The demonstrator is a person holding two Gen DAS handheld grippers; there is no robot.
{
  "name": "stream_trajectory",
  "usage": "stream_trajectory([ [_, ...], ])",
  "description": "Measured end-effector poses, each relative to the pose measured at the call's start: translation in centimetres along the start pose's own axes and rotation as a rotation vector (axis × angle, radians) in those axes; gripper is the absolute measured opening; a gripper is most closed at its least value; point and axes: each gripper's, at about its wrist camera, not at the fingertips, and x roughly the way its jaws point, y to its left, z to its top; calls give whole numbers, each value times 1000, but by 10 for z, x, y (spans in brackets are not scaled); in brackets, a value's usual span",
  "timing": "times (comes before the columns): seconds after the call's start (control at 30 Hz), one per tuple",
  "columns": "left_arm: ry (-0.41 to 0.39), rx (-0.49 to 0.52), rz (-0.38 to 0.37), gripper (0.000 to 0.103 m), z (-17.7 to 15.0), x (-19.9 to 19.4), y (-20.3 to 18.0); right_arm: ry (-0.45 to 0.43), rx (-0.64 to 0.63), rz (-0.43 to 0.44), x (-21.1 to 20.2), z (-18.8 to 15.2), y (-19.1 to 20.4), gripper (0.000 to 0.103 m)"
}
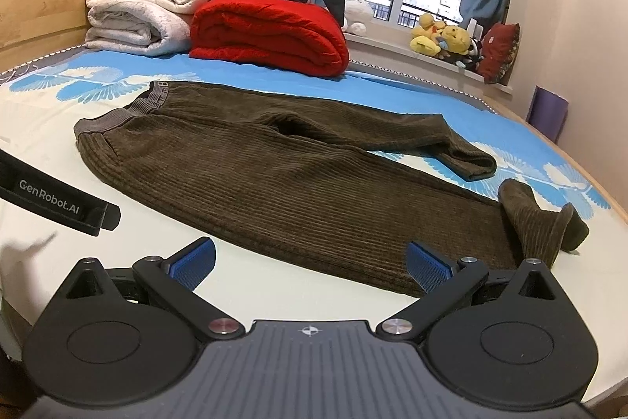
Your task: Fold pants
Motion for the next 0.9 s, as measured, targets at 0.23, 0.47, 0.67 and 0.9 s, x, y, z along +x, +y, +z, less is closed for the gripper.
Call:
stream_trajectory([
  [0.23, 1, 1, 2, 103, 1, 0, -2, -2, -5, 1, -1, -1, -1, 102],
  [0.47, 1, 1, 2, 103, 1, 0, -2, -2, -4, 0, 0, 1, 0, 102],
  [0.67, 1, 1, 4, 103, 1, 0, -2, -1, -5, 1, 0, 1, 1, 102],
  [0.9, 8, -13, 3, 103, 2, 0, 0, 2, -4, 1, 0, 0, -1, 102],
])
